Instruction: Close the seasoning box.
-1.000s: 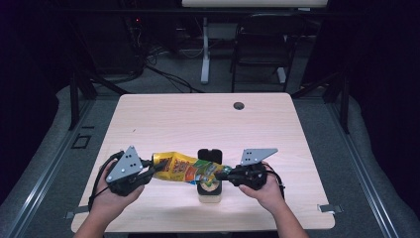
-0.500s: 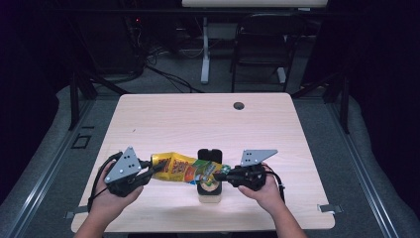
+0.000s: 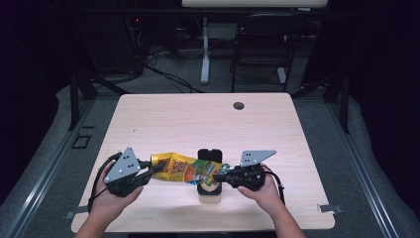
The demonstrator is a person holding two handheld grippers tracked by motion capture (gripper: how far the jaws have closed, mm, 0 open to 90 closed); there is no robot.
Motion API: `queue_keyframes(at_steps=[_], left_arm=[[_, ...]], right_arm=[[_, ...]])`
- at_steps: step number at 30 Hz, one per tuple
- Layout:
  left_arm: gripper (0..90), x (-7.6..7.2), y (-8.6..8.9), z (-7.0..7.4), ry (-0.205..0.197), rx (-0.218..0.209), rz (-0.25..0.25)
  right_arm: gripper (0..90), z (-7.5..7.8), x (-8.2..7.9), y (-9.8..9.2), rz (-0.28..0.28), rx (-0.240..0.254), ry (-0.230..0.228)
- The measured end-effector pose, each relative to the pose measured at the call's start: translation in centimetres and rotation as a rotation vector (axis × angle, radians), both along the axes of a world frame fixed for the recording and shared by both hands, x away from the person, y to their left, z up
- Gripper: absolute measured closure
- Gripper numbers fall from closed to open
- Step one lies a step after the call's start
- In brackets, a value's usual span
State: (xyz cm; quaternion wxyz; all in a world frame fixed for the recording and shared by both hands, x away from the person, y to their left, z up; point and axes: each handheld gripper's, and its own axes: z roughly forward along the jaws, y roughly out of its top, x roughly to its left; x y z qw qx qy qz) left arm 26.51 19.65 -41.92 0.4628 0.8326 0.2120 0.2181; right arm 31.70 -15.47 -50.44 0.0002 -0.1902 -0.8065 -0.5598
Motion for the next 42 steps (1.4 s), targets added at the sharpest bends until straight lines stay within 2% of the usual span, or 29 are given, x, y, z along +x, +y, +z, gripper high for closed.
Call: queue_keyframes(at_steps=[7,29,42], left_arm=[[83.9,0.1,0.4,-0.4,0.010,-0.006,0.013],[80.4,0.3,1.9,-1.8,0.030,-0.031,0.045],[78.9,0.2,2.7,-3.0,0.014,-0.053,0.054]], right_arm=[[89.7,0.1,-0.1,0.1,-0.001,-0.001,-0.006],[90.0,0.6,-0.5,1.0,-0.017,0.011,-0.028],[90.0,0.9,-0.8,1.5,-0.032,0.021,-0.038]])
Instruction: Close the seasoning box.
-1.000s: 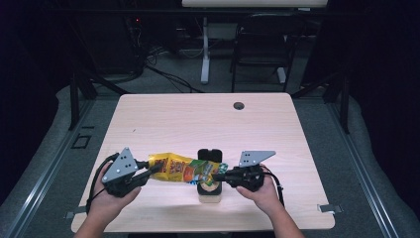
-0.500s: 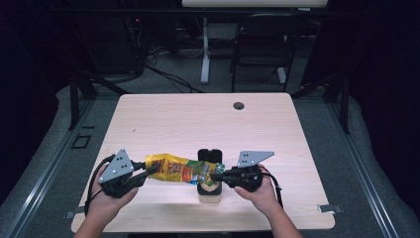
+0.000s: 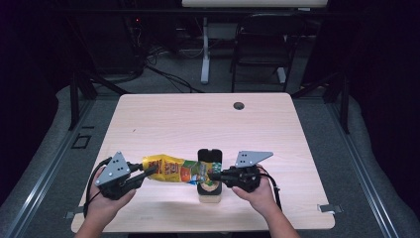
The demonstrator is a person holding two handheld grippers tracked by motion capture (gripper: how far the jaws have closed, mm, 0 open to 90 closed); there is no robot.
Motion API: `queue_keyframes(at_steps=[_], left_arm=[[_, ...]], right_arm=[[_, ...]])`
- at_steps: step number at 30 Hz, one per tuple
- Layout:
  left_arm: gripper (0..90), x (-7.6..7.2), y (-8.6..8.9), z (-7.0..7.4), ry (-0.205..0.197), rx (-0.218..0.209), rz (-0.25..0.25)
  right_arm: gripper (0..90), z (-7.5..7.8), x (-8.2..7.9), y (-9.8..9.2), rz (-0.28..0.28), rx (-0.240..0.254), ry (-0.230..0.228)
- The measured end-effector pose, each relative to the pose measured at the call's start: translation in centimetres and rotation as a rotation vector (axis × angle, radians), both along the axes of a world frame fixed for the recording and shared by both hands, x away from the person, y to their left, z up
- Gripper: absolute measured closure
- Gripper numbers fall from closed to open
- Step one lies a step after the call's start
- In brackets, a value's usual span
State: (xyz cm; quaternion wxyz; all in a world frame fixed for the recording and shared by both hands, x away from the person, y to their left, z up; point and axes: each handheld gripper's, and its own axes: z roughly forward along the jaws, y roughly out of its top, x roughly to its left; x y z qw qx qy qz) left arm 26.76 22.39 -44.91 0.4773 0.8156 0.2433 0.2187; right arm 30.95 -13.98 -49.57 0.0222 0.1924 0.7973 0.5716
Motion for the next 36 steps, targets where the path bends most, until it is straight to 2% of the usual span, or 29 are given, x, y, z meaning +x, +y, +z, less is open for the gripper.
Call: queue_keyframes(at_steps=[5,14,19,25,36], left_arm=[[78.8,-0.1,0.3,-0.5,-0.015,-0.015,0.004],[78.6,0.0,1.1,-1.5,-0.017,-0.062,-0.004],[78.2,-0.1,1.5,-1.7,-0.015,-0.065,0.000],[77.4,-0.2,2.1,-2.1,-0.010,-0.061,0.009],[76.1,0.1,2.9,-3.3,0.024,-0.078,0.022]], right_arm=[[90.0,0.2,-0.1,0.3,-0.009,-0.004,-0.007],[90.0,0.4,-0.3,0.8,-0.018,-0.016,-0.003],[90.0,0.8,-0.5,1.1,-0.019,-0.037,-0.006],[90.0,1.0,-0.6,1.8,-0.019,-0.034,-0.001],[90.0,1.5,-0.7,2.6,-0.019,-0.047,-0.003]])
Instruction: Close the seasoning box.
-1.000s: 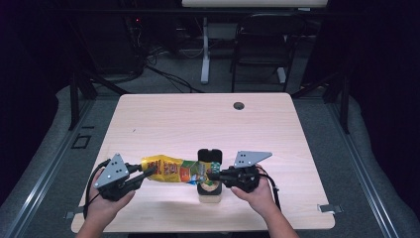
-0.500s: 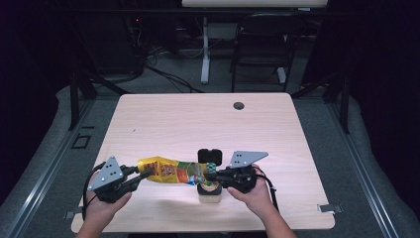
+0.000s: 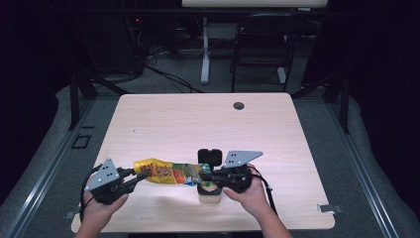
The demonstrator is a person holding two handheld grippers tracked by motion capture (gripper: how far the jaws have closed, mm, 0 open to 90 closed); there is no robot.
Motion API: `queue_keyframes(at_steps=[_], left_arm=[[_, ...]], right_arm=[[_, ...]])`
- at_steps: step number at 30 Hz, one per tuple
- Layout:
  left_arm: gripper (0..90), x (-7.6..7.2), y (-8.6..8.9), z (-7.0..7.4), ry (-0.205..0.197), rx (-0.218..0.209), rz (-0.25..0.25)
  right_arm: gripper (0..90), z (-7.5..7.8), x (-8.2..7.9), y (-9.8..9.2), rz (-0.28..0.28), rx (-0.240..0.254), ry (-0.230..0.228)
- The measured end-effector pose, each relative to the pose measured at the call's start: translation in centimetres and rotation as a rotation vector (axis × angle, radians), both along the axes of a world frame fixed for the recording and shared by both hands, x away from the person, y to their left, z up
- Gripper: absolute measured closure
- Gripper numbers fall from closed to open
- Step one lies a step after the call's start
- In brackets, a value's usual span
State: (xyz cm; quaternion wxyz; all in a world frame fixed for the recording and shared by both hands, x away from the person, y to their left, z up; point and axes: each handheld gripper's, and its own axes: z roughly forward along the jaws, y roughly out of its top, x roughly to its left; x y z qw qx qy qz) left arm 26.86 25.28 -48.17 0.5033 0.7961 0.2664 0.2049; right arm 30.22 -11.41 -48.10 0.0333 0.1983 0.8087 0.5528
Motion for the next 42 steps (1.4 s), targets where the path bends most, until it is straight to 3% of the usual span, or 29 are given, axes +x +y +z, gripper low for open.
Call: queue_keyframes(at_steps=[9,24,42], left_arm=[[73.6,0.3,0.2,-1.0,0.025,0.013,0.017],[69.8,0.6,0.8,-2.1,0.055,-0.012,0.038],[67.8,0.6,1.2,-1.9,0.044,-0.007,0.063]], right_arm=[[90.0,0.4,-0.1,0.4,-0.001,-0.011,-0.009],[90.0,1.1,0.3,1.1,-0.018,-0.027,-0.012],[90.0,1.6,0.4,0.5,-0.049,-0.004,0.007]])
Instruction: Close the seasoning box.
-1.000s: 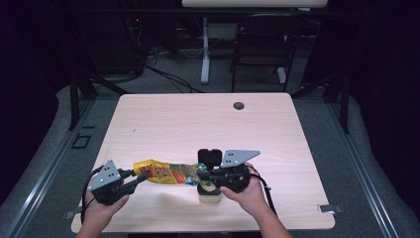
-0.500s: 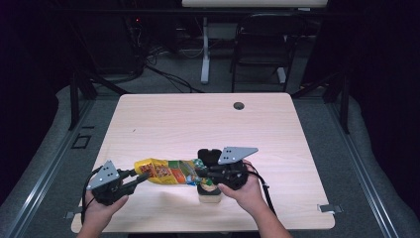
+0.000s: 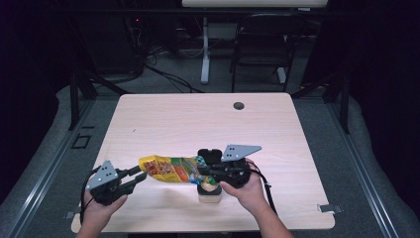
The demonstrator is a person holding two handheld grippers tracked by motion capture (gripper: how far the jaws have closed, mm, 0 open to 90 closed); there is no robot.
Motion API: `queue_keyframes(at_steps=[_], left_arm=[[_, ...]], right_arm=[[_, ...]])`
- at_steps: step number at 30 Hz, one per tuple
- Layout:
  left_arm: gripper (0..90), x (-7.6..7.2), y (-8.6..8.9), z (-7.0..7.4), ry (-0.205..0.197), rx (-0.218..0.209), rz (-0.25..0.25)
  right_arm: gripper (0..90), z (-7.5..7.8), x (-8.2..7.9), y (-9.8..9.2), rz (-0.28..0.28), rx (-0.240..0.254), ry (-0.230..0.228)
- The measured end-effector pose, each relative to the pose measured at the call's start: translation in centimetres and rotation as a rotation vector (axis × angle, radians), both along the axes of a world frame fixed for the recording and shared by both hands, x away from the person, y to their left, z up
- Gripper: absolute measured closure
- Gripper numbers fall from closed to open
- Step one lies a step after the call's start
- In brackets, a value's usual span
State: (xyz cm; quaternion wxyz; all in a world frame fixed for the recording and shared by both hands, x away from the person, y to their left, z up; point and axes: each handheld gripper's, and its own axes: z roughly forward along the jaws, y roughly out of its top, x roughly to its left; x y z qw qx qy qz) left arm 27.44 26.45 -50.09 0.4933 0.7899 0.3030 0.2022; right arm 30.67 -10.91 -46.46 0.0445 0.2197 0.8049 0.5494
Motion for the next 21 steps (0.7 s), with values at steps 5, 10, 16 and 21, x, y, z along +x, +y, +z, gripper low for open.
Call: queue_keyframes(at_steps=[5,10,16,21], left_arm=[[67.2,0.0,0.3,0.2,-0.005,-0.006,0.012],[67.0,0.0,0.4,0.2,-0.008,-0.006,0.016],[67.0,0.0,0.4,0.1,-0.011,0.000,0.018],[67.1,0.0,0.4,0.2,-0.012,0.002,0.020]], right_arm=[[90.0,0.2,0.0,-0.3,-0.008,-0.003,-0.004],[90.0,0.4,0.0,0.0,-0.012,-0.012,-0.005],[90.0,0.6,0.1,0.4,-0.009,-0.031,-0.013],[90.0,1.1,0.2,0.9,0.001,-0.070,-0.037]])
